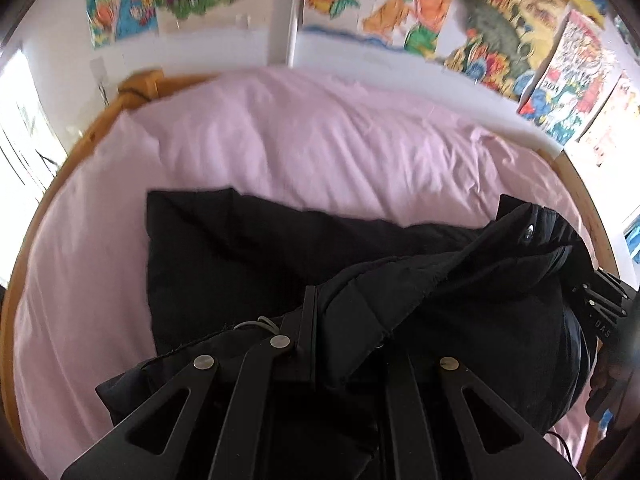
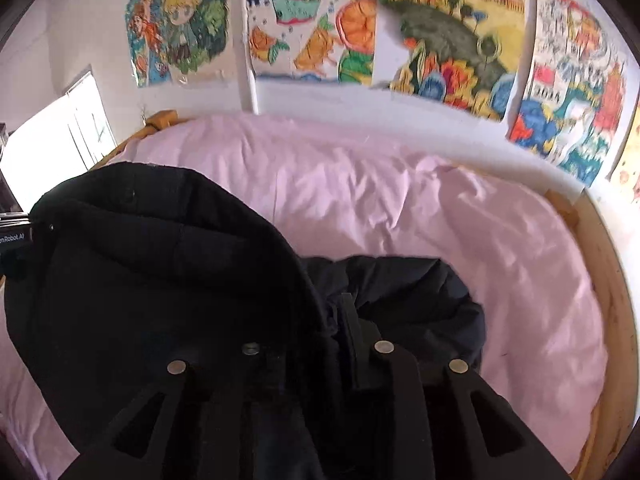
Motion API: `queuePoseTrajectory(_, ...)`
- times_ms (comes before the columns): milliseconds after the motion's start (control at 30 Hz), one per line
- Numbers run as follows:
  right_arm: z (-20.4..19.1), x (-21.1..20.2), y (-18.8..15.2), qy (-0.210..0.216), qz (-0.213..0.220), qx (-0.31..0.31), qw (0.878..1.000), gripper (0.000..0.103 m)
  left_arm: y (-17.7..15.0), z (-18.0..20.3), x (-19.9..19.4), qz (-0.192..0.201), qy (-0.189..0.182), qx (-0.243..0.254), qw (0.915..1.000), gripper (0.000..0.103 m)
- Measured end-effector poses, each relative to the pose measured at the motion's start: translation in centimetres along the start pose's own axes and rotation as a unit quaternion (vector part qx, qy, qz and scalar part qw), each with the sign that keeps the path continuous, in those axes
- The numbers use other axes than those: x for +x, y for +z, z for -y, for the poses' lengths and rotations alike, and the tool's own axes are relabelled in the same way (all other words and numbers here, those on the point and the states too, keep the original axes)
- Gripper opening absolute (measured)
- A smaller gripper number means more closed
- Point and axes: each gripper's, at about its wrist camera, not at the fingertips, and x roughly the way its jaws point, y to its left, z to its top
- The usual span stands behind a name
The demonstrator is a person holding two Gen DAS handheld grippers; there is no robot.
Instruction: Fold large clothes
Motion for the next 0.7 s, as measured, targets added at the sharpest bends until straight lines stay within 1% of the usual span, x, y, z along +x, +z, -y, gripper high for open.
queuePoseTrajectory(33,0.2,0.4,0.0,0.006,-0.009,0.007,1.0,0.025,0.0,-0.3,0.6,-0.011,-0.004,-0.004,0.9999,0.008)
queuePoseTrajectory(67,0.4,0.7,0.0,0.008,-0.017,0.011,1.0,0.03,0.0,-0.7,1.3,-0.023,-0.008,-0.01,0.9996,0.008)
queuePoseTrajectory(100,0.6,1.1,-0.1,0.002,-0.024,0.011,1.0,0.034,0.0,-1.1,1.9,-0.034,-0.011,-0.014,0.9993,0.008)
queuePoseTrajectory(167,0.6,1.5,-0.3,-0.02,-0.027,0.006,0.999,0.057,0.2,-1.6,2.4,-0.039,-0.022,-0.016,0.9989,0.009)
queuePoseTrajectory(200,0.8,1.7,-0.5,-0.029,-0.026,0.004,0.999,0.061,0.2,-2.0,2.5,-0.039,-0.029,-0.02,0.9986,0.01)
queuePoseTrajectory(233,1.0,1.7,-0.5,-0.031,-0.023,0.007,0.999,0.068,0.3,-2.1,2.3,-0.037,-0.037,-0.025,0.9983,0.011)
queuePoseTrajectory(267,1.3,1.7,-0.6,-0.031,-0.019,0.013,0.999,0.073,0.3,-2.6,1.9,-0.031,-0.055,-0.036,0.9974,0.011)
queuePoseTrajectory(367,2.5,1.3,-0.8,-0.017,0.002,0.036,0.999,0.079,0.4,-3.3,0.3,-0.008,-0.1,-0.043,0.994,0.014)
queuePoseTrajectory(433,2.8,1.1,-0.8,-0.01,0.017,0.045,0.999,0.079,0.5,-3.8,-0.7,0.003,-0.122,-0.049,0.9913,0.016)
queuePoseTrajectory(500,2.7,0.8,-0.8,-0.011,0.035,0.044,0.998,0.081,0.4,-4.2,-1.6,0.012,-0.132,-0.051,0.9898,0.019)
queuePoseTrajectory(533,2.4,0.7,-0.7,-0.019,0.044,0.04,0.998,0.084,0.5,-4.4,-2.0,0.016,-0.133,-0.05,0.9897,0.022)
queuePoseTrajectory(567,2.3,0.7,-0.7,-0.026,0.05,0.036,0.998,0.086,0.5,-4.6,-2.6,0.02,-0.137,-0.049,0.9891,0.024)
queuePoseTrajectory(633,2.1,0.8,-0.6,-0.028,0.056,0.03,0.998,0.086,0.6,-4.9,-3.6,0.026,-0.154,-0.043,0.9868,0.027)
queuePoseTrajectory(700,2.2,1.1,-0.6,-0.036,0.057,0.03,0.997,0.089,0.7,-5.1,-4.4,0.035,-0.165,-0.044,0.9848,0.03)
